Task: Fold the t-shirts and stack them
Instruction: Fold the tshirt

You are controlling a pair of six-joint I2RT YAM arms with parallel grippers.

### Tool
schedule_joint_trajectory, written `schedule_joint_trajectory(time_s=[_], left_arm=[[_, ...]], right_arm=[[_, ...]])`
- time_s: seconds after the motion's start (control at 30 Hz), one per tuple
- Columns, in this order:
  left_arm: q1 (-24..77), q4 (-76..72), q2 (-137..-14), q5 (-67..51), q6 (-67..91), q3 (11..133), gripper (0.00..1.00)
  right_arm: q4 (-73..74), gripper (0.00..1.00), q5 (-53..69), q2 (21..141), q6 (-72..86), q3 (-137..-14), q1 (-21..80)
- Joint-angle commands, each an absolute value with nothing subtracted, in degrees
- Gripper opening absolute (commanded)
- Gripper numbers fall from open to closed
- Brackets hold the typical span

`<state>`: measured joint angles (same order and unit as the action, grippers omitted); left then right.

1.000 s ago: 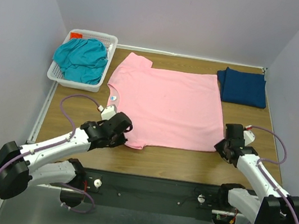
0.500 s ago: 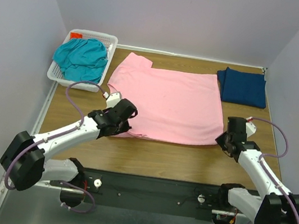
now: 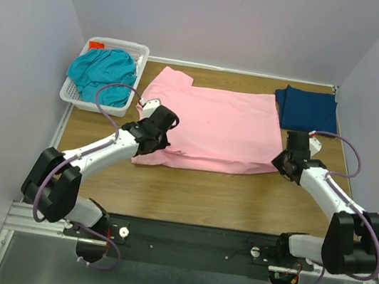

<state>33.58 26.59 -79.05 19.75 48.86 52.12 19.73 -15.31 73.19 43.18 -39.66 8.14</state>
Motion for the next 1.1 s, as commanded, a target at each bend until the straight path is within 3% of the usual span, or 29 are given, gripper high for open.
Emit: schedule_joint_trajectory(time_s=[0.0, 0.77, 0.8, 0.87, 0.9, 0.93, 0.97, 1.0, 1.03, 1.07], left_arm=[[31.7, 24.5, -81.6, 21.7, 44.2, 55.1, 0.00], [24.4, 19.2, -96.6, 16.9, 36.9, 64.4, 0.00], [23.9, 19.1, -97.8, 16.6, 36.7, 64.8, 0.05], [23.5, 18.8, -99.1, 16.2, 35.7, 66.5, 0.27], [23.3, 18.6, -100.0, 15.9, 35.3, 68.0, 0.55], [23.3, 19.2, -100.4, 15.7, 34.9, 68.8, 0.66], [23.3, 19.2, -100.5, 15.7, 34.9, 69.6, 0.79], [23.3, 19.0, -100.1, 15.6, 34.6, 70.0, 0.93], [23.3, 18.7, -99.7, 15.4, 34.6, 70.2, 0.94], [23.3, 18.5, -99.1, 15.4, 34.8, 70.2, 0.94]], right_arm=[[18.1, 0.01, -14.9, 76.9, 41.7, -43.0, 7.9], [16.3, 0.02, -18.0, 92.5, 41.0, -54.7, 7.9], [16.3, 0.08, -18.5, 93.7, 40.6, -55.9, 7.9], [16.3, 0.16, -18.8, 94.7, 40.1, -57.2, 7.9], [16.4, 0.30, -18.2, 95.2, 39.6, -58.3, 7.9], [16.4, 0.42, -17.8, 95.3, 39.4, -58.7, 7.9], [16.3, 0.65, -16.5, 95.2, 39.0, -59.1, 7.9], [16.4, 0.79, -16.1, 95.0, 38.8, -59.4, 7.8], [16.3, 0.85, -15.5, 93.9, 38.3, -59.4, 7.8], [16.3, 0.98, -14.3, 93.3, 38.0, -59.2, 7.8]])
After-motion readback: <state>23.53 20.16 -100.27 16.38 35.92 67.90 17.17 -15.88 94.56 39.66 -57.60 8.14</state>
